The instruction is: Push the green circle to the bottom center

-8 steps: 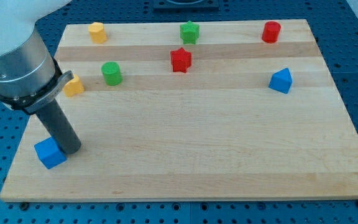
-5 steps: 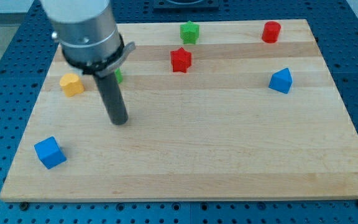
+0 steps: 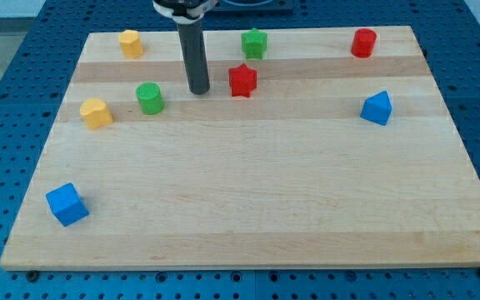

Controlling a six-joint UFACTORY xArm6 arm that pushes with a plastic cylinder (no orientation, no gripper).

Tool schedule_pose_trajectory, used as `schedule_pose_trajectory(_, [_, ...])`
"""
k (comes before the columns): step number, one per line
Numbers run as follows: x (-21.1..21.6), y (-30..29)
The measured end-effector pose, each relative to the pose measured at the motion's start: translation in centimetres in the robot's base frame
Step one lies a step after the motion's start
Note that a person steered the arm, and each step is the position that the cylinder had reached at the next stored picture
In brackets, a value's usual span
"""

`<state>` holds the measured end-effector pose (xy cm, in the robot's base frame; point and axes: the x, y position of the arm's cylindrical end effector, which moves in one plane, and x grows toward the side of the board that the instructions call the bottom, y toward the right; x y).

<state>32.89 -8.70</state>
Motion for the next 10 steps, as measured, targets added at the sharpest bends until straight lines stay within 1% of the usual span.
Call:
schedule_pose_trajectory(1, [-1.2,-2.6])
schedule_pose_trajectory(3, [-1.4,-8.9])
schedule_pose_trajectory(4, [-1.1,-10.6])
schedule_pose_trajectory(6, [2.1,-9.8])
schedule_pose_trajectory(7, [2.4,-7.8])
schedule_pose_trajectory(8, [2.6,-4.5])
schedule_pose_trajectory(10, [6.8,-1.2])
